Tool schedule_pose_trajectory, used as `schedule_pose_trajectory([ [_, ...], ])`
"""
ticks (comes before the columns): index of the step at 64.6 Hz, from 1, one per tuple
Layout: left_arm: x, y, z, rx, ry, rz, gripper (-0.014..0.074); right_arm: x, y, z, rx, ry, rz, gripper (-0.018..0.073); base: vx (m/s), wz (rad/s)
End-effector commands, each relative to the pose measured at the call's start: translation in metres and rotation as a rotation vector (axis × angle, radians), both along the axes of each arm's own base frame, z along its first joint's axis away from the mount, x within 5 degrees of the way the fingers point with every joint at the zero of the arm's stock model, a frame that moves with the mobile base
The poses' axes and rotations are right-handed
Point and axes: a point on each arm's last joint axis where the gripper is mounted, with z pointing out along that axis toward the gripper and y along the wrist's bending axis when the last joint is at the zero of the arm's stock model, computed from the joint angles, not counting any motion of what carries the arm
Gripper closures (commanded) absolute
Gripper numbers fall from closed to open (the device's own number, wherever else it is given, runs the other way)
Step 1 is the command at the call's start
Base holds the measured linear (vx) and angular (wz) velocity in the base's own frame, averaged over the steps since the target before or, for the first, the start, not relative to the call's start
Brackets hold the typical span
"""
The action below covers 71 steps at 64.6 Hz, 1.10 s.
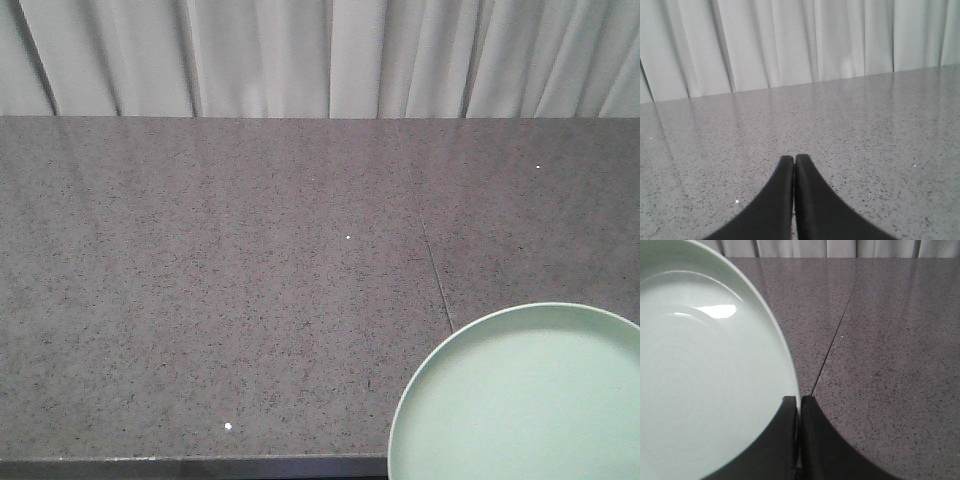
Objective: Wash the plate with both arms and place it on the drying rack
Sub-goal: 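Swing the held plate in close to the robot with the right gripper, then drive the base away from the counter holding the plate in the right gripper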
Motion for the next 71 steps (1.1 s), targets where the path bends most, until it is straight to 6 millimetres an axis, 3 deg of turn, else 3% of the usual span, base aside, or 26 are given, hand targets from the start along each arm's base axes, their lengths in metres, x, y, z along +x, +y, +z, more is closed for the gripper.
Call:
schedule_pose_trajectory([
  [1, 0.0003, 0.0, -0.0001, -0.012, -0.06, 0.001, 0.0602, 0.002, 0.0, 0.0132, 0.032, -0.08, -0.01, 0.0561, 0.0, 0.0],
  [44, 0.0003, 0.0, -0.0001, -0.012, -0.06, 0.001, 0.0602, 0.002, 0.0, 0.0132, 0.032, -0.08, -0.01, 0.0561, -0.01, 0.02],
  [71, 0.0003, 0.0, -0.0001, -0.012, -0.06, 0.001, 0.0602, 0.002, 0.0001, 0.0132, 0.033, -0.079, -0.009, 0.0561, -0.08, 0.26],
])
